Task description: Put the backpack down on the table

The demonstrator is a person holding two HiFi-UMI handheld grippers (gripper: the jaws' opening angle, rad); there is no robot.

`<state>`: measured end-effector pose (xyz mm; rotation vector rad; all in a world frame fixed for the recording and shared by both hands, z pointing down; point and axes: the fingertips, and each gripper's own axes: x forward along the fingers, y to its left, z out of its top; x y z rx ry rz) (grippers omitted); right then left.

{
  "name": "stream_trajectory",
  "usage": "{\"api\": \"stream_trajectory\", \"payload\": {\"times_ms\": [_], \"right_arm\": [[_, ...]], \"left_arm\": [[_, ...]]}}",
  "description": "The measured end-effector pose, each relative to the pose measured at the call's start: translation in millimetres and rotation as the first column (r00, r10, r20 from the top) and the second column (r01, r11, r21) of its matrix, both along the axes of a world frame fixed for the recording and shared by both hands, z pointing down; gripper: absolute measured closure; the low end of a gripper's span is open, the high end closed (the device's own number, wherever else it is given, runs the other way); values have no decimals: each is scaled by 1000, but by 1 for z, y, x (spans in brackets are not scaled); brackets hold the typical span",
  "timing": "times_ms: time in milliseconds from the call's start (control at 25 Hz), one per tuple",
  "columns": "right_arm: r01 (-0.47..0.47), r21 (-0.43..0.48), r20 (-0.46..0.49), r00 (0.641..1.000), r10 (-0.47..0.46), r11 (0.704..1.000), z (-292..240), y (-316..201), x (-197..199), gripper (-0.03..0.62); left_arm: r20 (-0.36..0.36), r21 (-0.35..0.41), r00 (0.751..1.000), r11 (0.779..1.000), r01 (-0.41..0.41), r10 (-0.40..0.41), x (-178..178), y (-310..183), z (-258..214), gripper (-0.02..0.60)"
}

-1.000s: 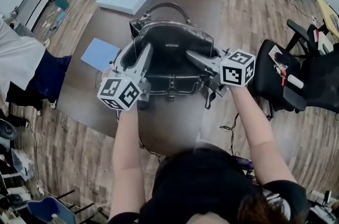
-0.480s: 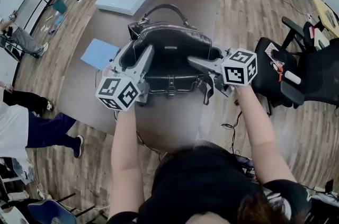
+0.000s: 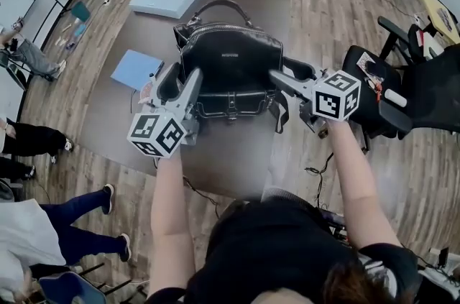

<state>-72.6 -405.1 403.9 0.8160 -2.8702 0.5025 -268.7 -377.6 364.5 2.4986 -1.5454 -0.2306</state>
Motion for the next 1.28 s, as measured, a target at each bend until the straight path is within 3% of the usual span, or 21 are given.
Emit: {"api": "stream_trajectory", "payload": {"times_ms": [320,600,760,920,1280], "right_arm": [[-125,50,-3,992,125,991,-11,24,21,369],[-182,49,14,983,181,982,-16,46,23,430],[-185,28,33,982,184,982,-9,60,17,479],[-164,11,31,986,163,986,0,77,4,519],[-153,-23,25,988,154,988,14,90,-13,576]], "left_arm": [[-15,-3,999,999,32,-32,-15,38,3,348],[-64,-17,997,999,49,-50,-23,69,5,428],[-86,-33,995,998,50,-52,-22,85,11,491],[-122,-57,992,998,35,-41,-16,100,16,511],[-105,-109,993,993,51,-62,-7,119,35,540]]}}
